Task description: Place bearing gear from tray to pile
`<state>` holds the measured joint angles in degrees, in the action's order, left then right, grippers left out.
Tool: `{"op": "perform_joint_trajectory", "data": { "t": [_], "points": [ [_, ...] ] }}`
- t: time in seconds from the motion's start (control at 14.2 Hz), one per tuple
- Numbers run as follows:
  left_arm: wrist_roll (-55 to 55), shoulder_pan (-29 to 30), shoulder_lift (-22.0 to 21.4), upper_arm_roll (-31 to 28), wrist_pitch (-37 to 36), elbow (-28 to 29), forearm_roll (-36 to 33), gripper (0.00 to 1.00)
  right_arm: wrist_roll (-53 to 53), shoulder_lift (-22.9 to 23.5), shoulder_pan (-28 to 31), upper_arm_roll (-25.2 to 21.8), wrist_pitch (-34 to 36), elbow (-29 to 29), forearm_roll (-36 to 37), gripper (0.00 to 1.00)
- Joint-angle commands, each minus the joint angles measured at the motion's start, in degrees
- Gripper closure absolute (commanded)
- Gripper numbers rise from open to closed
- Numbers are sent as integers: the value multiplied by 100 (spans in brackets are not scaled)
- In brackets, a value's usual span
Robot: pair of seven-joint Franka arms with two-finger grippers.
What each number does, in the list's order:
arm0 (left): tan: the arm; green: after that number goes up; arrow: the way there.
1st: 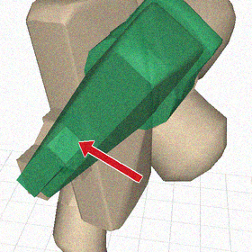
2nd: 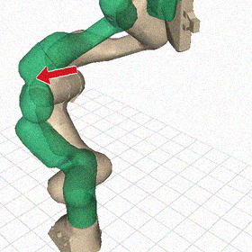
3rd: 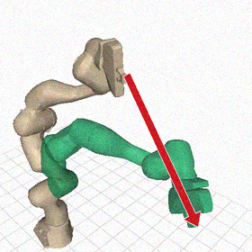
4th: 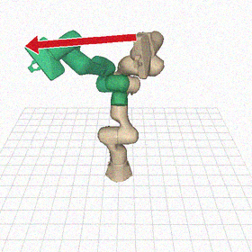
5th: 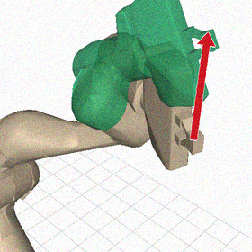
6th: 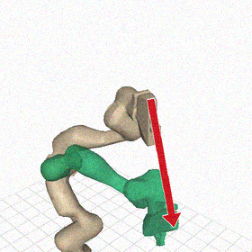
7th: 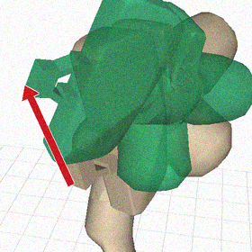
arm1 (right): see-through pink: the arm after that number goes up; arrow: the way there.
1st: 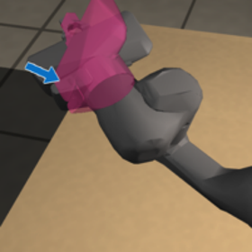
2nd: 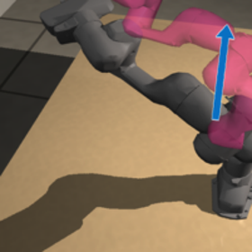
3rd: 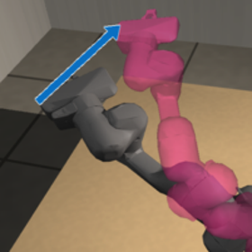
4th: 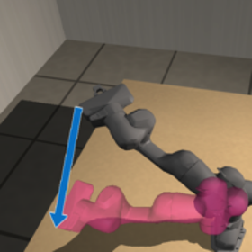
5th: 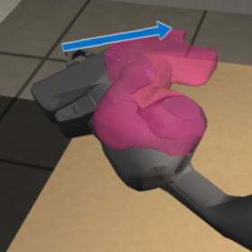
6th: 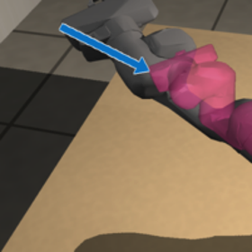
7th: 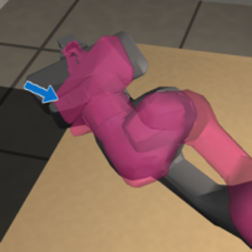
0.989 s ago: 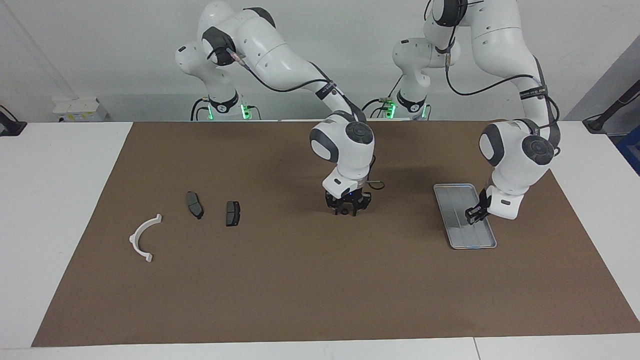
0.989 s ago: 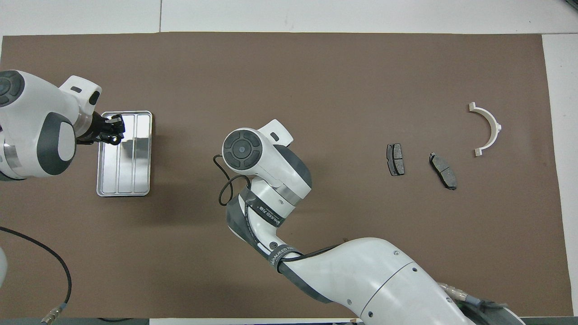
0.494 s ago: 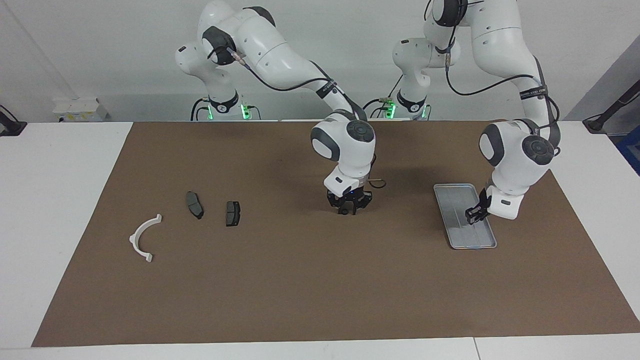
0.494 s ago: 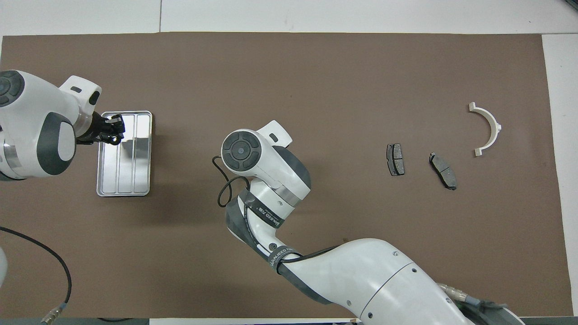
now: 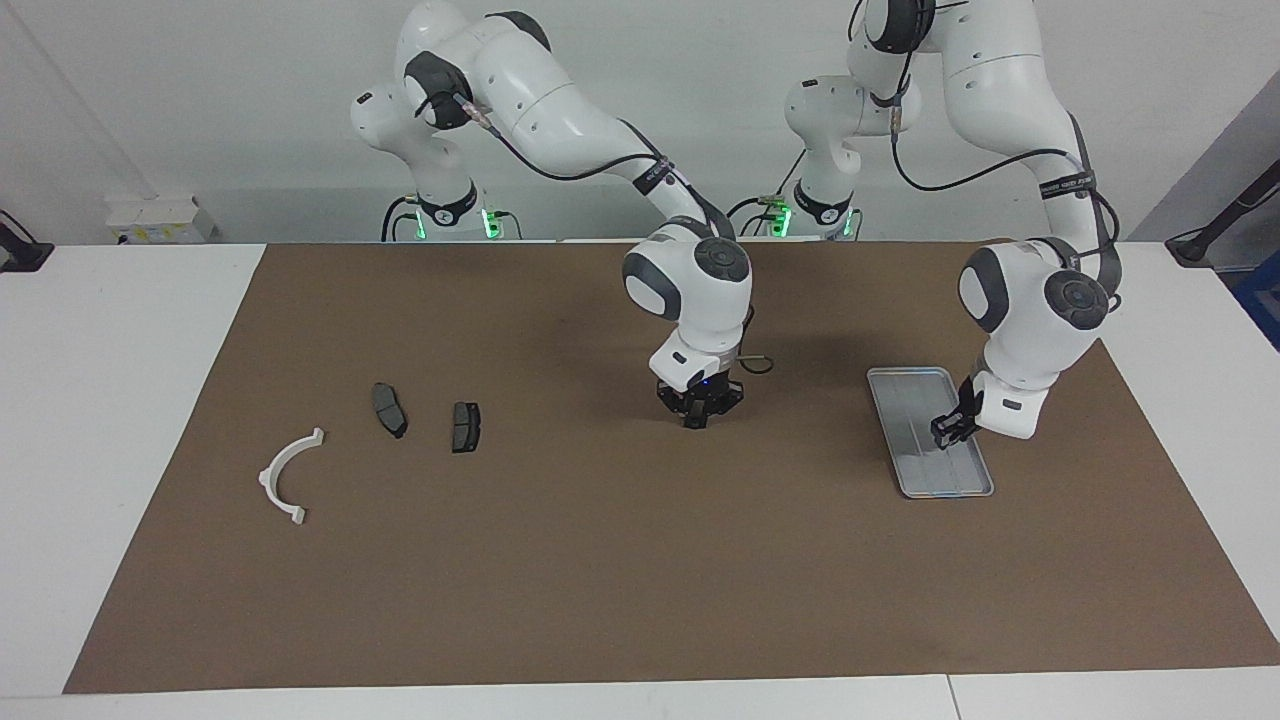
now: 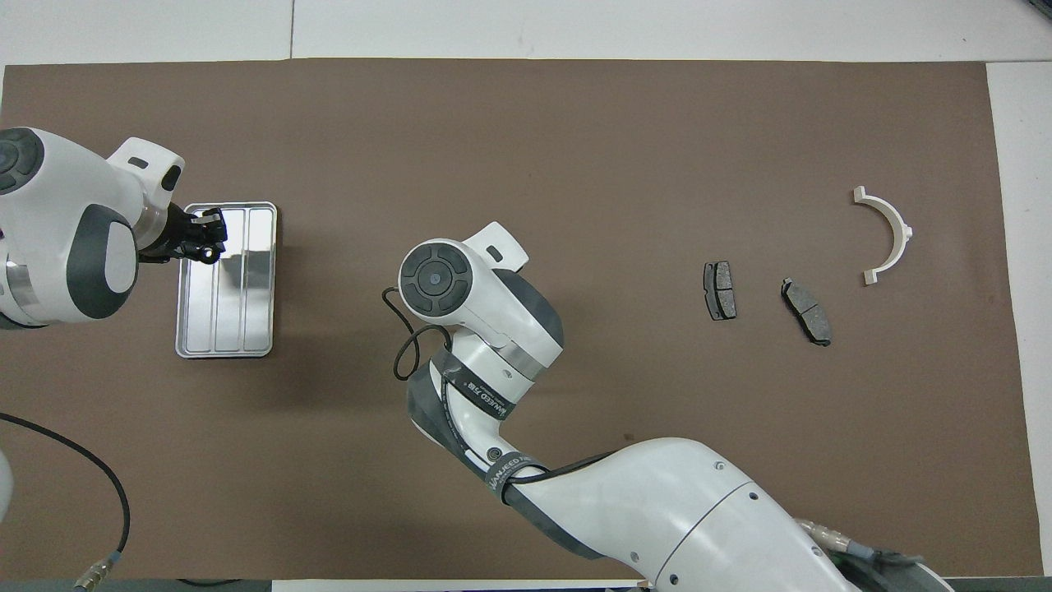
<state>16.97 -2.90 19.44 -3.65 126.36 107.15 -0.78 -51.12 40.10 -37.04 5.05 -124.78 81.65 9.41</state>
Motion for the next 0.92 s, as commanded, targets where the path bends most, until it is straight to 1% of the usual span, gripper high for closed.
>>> {"op": "perform_joint_trajectory", "data": {
  "t": [0.0, 0.28, 0.42, 0.57, 0.71, 0.85],
  "points": [
    [87, 18, -99, 13, -129, -1, -36, 100, 215, -221, 214, 57, 146, 202, 53, 100],
    [96, -8, -72, 13, -488, -282, -28, 100, 243, -257, 285, 57, 173, 193, 17, 100],
    [358, -79, -81, 22, -507, -309, 25, 100, 287, -344, 337, 57, 251, 193, 8, 100],
    [788, -245, -46, 49, -603, -484, 51, 100, 505, -423, 513, 57, 305, 193, 17, 100],
    [1149, -430, -20, 57, -674, -616, 52, 100, 830, -538, 819, 57, 340, 193, 17, 100],
    [1536, -640, -11, 57, -665, -617, 78, 100, 1400, -695, 1145, 57, 488, 220, 9, 100]
  ]
}}
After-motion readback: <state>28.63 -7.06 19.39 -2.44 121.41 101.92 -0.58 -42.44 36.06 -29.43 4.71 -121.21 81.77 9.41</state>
